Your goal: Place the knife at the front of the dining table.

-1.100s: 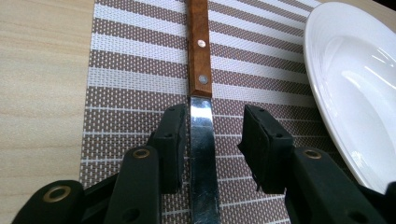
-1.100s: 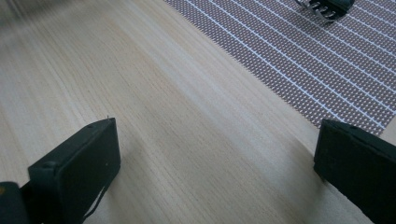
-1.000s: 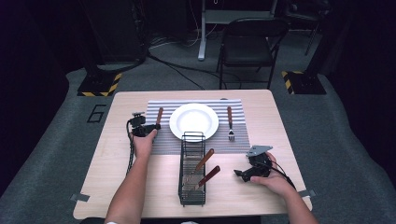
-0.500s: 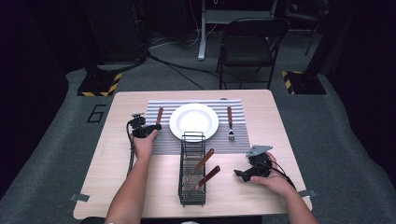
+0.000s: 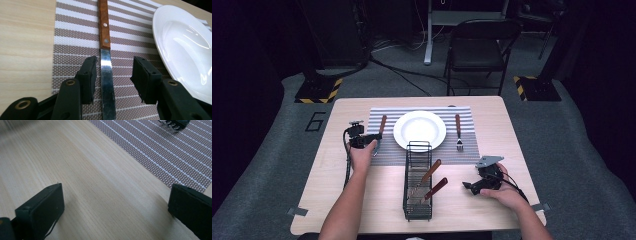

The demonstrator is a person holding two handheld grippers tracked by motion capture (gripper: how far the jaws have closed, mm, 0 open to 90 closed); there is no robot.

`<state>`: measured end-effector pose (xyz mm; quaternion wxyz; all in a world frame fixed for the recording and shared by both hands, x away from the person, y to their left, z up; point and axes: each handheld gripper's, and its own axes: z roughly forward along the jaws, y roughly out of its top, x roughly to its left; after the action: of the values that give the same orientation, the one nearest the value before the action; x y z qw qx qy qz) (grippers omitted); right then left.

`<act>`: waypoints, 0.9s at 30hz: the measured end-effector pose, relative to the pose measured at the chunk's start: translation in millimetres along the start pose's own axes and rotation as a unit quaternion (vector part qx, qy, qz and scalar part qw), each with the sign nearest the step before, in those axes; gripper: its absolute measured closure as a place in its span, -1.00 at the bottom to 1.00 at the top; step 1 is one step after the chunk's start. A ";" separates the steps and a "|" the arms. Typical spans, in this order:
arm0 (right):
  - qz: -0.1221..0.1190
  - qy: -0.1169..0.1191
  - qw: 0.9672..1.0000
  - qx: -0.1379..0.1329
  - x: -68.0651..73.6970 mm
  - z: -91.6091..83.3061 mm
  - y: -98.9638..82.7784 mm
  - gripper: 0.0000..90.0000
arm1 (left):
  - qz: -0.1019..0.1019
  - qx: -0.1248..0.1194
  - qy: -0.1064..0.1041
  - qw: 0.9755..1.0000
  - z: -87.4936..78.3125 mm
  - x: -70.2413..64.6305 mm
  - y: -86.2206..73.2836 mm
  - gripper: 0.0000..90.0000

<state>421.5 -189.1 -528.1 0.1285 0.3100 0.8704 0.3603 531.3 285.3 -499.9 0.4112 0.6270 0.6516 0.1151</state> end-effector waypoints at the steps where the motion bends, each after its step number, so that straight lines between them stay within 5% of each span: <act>1: 0.000 0.000 1.000 0.000 0.0 0.0 0.0 -1.00 | 0.004 0.001 0.000 1.000 -4.4 -0.1 1.2 0.20; 15: 0.000 0.000 1.000 0.000 0.0 0.0 0.0 -1.00 | 0.055 -0.011 -0.015 0.998 -44.4 -8.3 -2.7 0.17; 20: 0.000 0.000 1.000 0.000 0.0 0.0 0.0 -1.00 | 0.087 -0.003 -0.013 0.996 -52.2 -13.1 -8.8 0.15; 27: 0.000 0.000 1.000 0.000 0.0 0.0 0.0 -1.00 | 0.105 -0.012 -0.025 0.994 -69.3 -12.4 -18.0 0.04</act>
<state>421.5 -189.1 -528.1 0.1287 0.3099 0.8703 0.3605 469.7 296.0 -463.0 0.4203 0.6895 0.5705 0.1496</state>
